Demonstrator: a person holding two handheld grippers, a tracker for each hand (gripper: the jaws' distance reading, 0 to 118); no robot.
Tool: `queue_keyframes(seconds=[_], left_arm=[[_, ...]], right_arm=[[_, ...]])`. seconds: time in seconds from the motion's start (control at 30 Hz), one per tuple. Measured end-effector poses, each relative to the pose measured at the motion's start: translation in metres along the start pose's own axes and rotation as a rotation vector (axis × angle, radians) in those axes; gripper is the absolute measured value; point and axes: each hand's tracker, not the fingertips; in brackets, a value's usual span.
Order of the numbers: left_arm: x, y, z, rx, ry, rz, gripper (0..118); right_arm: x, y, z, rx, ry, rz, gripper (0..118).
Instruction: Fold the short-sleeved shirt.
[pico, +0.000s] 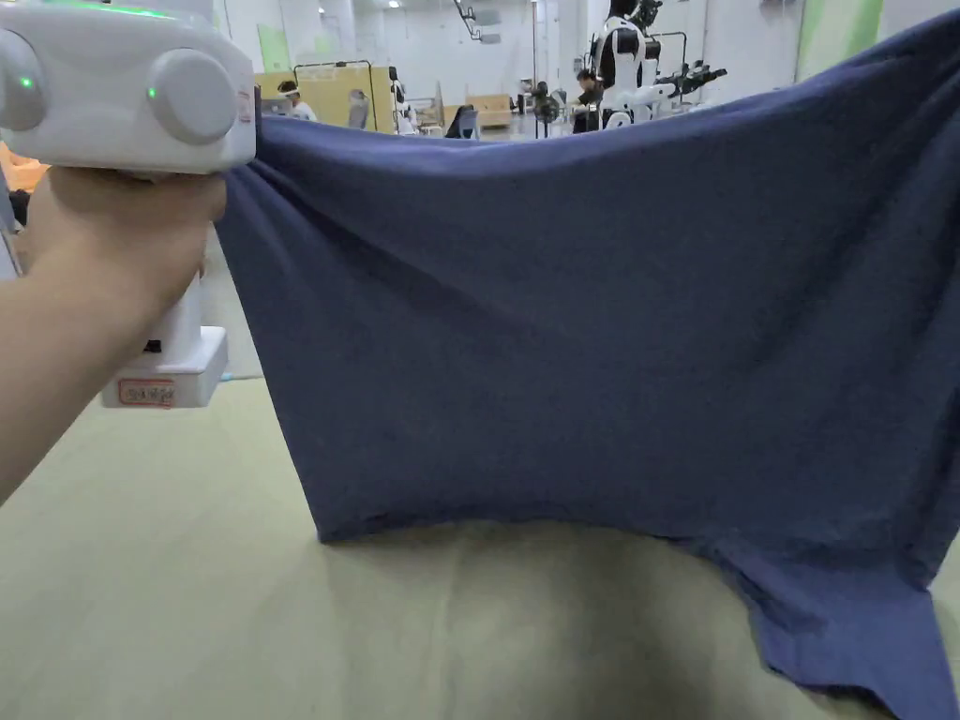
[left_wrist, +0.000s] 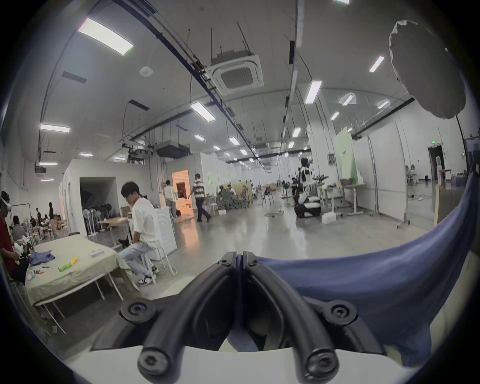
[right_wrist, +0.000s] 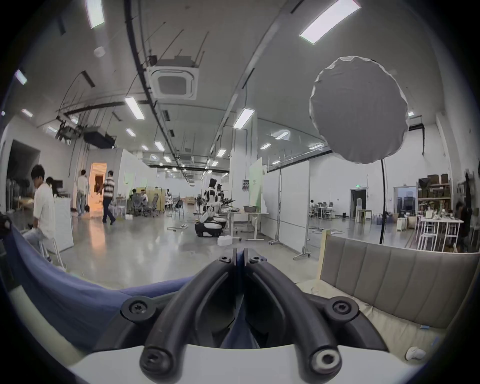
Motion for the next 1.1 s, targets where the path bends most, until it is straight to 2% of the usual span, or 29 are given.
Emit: queue_keyframes(seconds=[0.17, 0.27, 0.4, 0.5, 0.63, 0.73, 0.83, 1.03, 1.1], left_arm=[[0.012, -0.081, -0.008, -0.111, -0.030, -0.022, 3], [0.018, -0.127, -0.002, -0.171, -0.063, -0.093, 3], [0.014, -0.161, 0.026, -0.184, -0.090, -0.057, 3], [0.005, -0.166, 0.055, -0.207, -0.112, -0.053, 3], [-0.019, -0.153, 0.109, -0.194, -0.133, 0.009, 3], [-0.046, -0.151, 0.163, -0.190, -0.117, 0.145, 3], [-0.069, -0.159, 0.216, -0.183, -0.147, 0.161, 3], [-0.123, -0.183, 0.329, -0.178, -0.196, 0.184, 3], [-0.138, -0.200, 0.361, -0.216, -0.224, 0.191, 3]], right_arm=[[-0.004, -0.079, 0.007, -0.071, 0.044, 0.036, 6], [-0.002, -0.118, 0.024, -0.119, 0.081, 0.050, 6], [0.005, -0.145, 0.054, -0.152, 0.113, 0.061, 6], [0.016, -0.145, 0.081, -0.173, 0.131, 0.032, 6], [0.035, -0.138, 0.141, -0.173, 0.139, 0.000, 6], [0.054, -0.135, 0.199, -0.183, 0.151, 0.010, 6], [0.074, -0.135, 0.257, -0.178, 0.157, 0.039, 6], [0.121, -0.148, 0.371, -0.233, 0.196, 0.008, 6], [0.130, -0.166, 0.406, -0.294, 0.209, 0.052, 6]])
